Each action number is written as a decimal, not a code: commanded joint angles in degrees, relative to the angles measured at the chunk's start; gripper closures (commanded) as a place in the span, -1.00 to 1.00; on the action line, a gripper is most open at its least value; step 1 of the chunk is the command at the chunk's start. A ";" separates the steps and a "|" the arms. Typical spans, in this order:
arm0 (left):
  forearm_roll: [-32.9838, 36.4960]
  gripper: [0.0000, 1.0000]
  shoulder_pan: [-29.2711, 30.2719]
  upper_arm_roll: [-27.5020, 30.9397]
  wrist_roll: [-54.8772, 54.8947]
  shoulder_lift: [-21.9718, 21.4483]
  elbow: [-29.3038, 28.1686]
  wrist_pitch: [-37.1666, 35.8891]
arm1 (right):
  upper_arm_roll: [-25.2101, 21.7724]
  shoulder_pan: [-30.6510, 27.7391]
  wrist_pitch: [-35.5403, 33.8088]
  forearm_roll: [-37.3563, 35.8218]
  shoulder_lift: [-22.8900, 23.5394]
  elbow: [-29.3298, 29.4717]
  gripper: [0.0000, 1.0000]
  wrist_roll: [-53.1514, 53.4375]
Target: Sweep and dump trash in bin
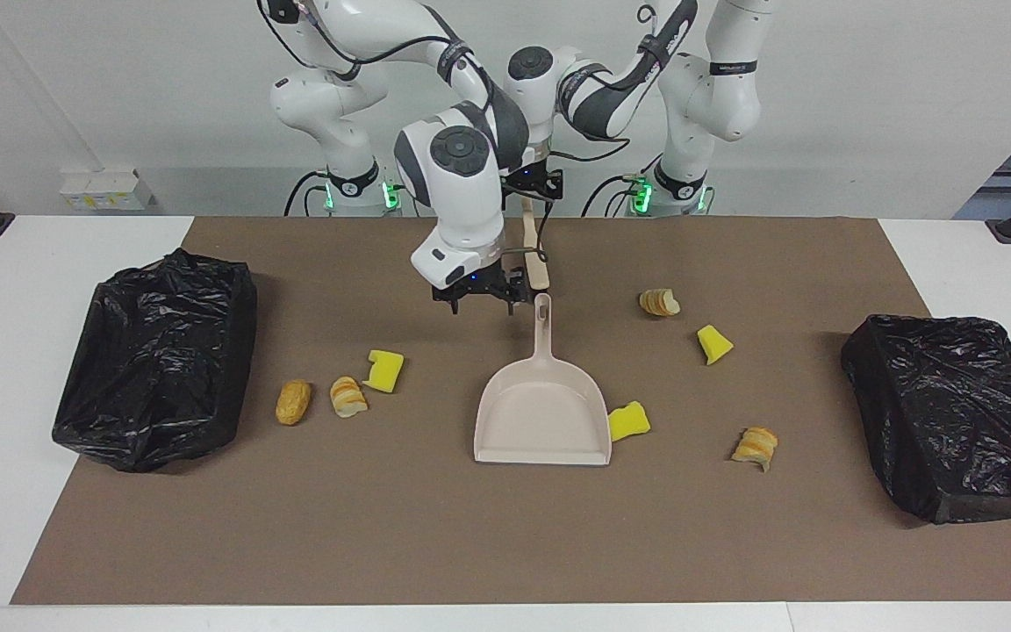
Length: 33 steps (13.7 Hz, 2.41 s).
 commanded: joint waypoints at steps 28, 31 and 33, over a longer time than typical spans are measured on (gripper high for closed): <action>7.58 1.00 44.34 2.21 41.68 -6.93 4.29 -17.21 | 1.85 -14.79 -12.73 1.59 -8.01 -2.62 1.00 -52.12; 12.81 1.00 52.55 2.12 55.61 4.99 15.51 -13.42 | 1.76 -18.75 -15.91 0.45 -8.19 -3.24 1.00 -75.48; 14.96 1.00 56.14 2.12 62.03 13.70 26.14 -12.98 | 1.67 -19.20 -15.39 -1.99 -8.36 -4.03 1.00 -84.14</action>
